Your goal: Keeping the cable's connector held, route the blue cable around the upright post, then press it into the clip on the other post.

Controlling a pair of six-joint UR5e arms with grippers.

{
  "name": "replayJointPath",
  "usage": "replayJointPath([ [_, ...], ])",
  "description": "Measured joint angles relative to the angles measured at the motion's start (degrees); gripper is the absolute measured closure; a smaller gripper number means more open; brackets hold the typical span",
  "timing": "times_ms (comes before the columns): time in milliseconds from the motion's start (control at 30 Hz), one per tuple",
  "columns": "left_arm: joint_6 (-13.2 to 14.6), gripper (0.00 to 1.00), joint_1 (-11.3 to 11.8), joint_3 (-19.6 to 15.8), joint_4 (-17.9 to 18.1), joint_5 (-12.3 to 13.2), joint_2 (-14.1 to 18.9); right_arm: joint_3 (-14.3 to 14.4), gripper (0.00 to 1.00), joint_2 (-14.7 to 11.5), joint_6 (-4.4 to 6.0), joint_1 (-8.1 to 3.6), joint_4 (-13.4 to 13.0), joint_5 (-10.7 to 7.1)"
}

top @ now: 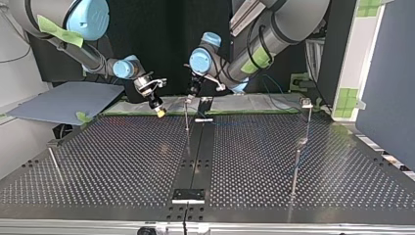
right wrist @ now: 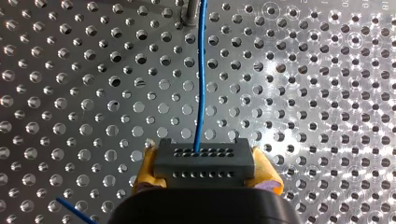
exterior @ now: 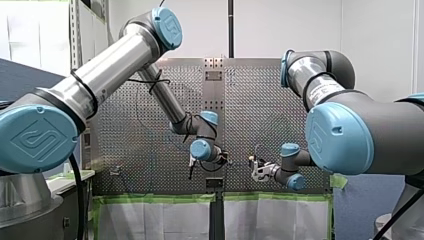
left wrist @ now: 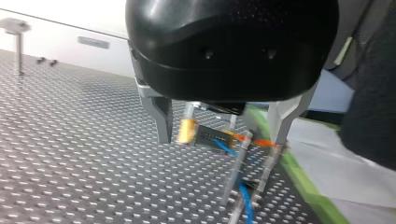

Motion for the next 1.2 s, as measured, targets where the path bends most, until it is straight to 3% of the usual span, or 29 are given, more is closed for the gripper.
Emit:
replayJointPath([
  [267, -4.22, 0.0, -1.63, -4.64, 4.62, -4.48, 4.63, -0.01, 1.0, 0.01, -0.06, 0.1, -0.03, 0.0],
  [733, -12.14, 0.0, -2.58, -12.57, 12.54, -9.55, 12.57, -0.01, 1.0, 0.0, 0.0, 0.33, -0.05, -0.08],
  [933, -15.5, 0.0, -2.65, -16.03, 14.1, -12.05, 16.03, -0.01, 1.0, 0.01, 0.02, 0.37, -0.06, -0.26],
  [1200, -16.37, 0.0, -2.64, -20.83, 15.57, -12.7, 20.82, 0.0, 1.0, 0.0, 0.02, 0.29, -0.05, -0.34],
])
